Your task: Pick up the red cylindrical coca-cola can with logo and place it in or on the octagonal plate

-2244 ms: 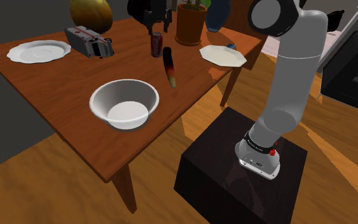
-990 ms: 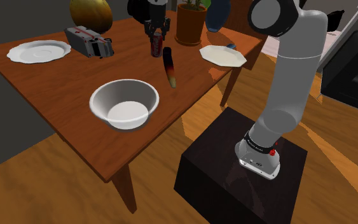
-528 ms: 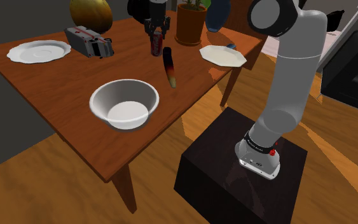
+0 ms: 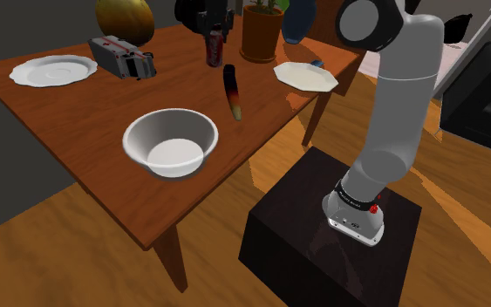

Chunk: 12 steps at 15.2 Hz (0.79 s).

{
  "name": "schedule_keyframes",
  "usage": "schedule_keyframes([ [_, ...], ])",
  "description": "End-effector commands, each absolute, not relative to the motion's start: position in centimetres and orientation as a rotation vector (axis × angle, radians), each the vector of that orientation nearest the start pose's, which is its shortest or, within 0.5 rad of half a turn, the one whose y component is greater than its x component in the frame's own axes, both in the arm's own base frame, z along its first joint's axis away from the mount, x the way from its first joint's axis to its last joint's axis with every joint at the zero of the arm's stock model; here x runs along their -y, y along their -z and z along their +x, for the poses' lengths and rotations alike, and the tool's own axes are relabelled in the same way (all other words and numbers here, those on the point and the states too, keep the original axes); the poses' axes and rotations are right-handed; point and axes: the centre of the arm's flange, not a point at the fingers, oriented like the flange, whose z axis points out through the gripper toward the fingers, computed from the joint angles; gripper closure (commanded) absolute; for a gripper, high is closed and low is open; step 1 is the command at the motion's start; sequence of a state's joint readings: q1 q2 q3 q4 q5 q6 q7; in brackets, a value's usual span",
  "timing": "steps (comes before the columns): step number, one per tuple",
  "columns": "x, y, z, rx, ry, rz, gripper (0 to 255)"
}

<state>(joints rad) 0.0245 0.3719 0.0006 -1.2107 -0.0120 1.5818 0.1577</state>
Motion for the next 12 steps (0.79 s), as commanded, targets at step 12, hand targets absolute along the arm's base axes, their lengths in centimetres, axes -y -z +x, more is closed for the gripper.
schedule_keyframes([
  [12, 3.6, -61.2, 62.2, -0.209, 0.0, -3.146, 255],
])
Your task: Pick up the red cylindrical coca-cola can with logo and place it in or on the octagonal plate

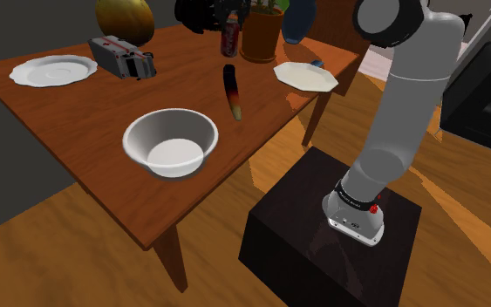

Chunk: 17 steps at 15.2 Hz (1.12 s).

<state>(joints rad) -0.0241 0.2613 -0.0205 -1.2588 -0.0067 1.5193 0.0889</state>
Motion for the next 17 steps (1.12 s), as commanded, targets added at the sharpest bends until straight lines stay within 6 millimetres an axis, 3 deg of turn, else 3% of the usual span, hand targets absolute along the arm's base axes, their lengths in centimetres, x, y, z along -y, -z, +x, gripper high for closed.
schedule_keyframes([
  [1, 4.6, -61.3, 61.3, -0.209, 0.0, -3.146, 255],
  [17, 20.8, -63.0, 47.9, -0.209, 0.0, -3.146, 255],
])
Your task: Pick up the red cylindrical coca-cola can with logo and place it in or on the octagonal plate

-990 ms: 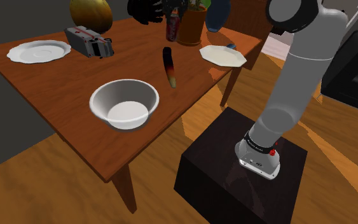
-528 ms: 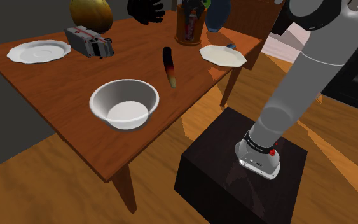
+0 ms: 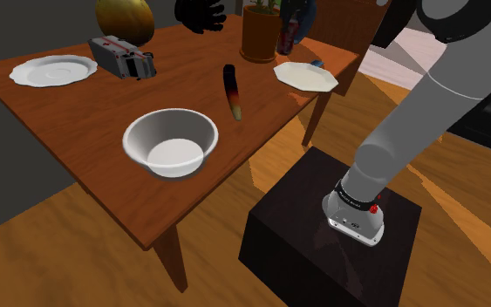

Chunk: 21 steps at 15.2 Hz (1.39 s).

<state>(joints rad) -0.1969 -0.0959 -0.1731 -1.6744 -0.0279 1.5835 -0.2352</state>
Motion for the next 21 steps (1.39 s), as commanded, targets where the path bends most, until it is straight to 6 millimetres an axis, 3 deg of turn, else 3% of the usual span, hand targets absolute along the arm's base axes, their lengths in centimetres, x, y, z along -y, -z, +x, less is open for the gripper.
schedule_keyframes([
  [1, 21.8, -63.1, 47.0, -0.209, 0.0, -3.146, 255],
  [8, 29.3, -63.9, 40.9, -0.209, 0.0, -3.146, 255],
  [21, 29.3, -57.0, 40.9, -0.209, 0.0, -3.146, 255],
])
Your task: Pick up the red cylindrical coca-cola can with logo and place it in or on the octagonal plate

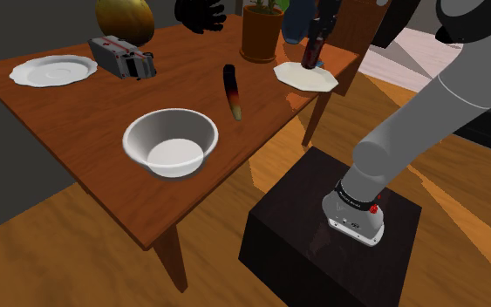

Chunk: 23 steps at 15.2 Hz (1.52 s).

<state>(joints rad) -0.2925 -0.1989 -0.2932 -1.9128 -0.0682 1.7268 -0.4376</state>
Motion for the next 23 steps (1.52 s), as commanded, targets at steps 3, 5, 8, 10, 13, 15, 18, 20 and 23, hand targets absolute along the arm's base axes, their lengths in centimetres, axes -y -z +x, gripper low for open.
schedule_keyframes([
  [3, 29.3, -55.4, 40.9, -0.209, 0.0, -3.146, 255],
  [5, 29.3, -54.4, 40.9, -0.209, 0.0, -3.146, 255],
  [8, 29.3, -53.7, 40.9, -0.209, 0.0, -3.146, 255],
  [10, 29.3, -53.7, 40.9, -0.209, 0.0, -3.146, 255],
  [13, 29.3, -53.7, 40.9, -0.209, 0.0, -3.146, 255],
  [15, 29.2, -53.7, 40.9, -0.209, 0.0, -3.146, 0],
  [18, 29.3, -53.7, 40.9, -0.209, 0.0, -3.146, 0],
  [20, 29.3, -53.7, 40.9, -0.209, 0.0, -3.146, 0],
  [23, 29.2, -57.6, 40.9, -0.209, 0.0, -3.146, 0],
])
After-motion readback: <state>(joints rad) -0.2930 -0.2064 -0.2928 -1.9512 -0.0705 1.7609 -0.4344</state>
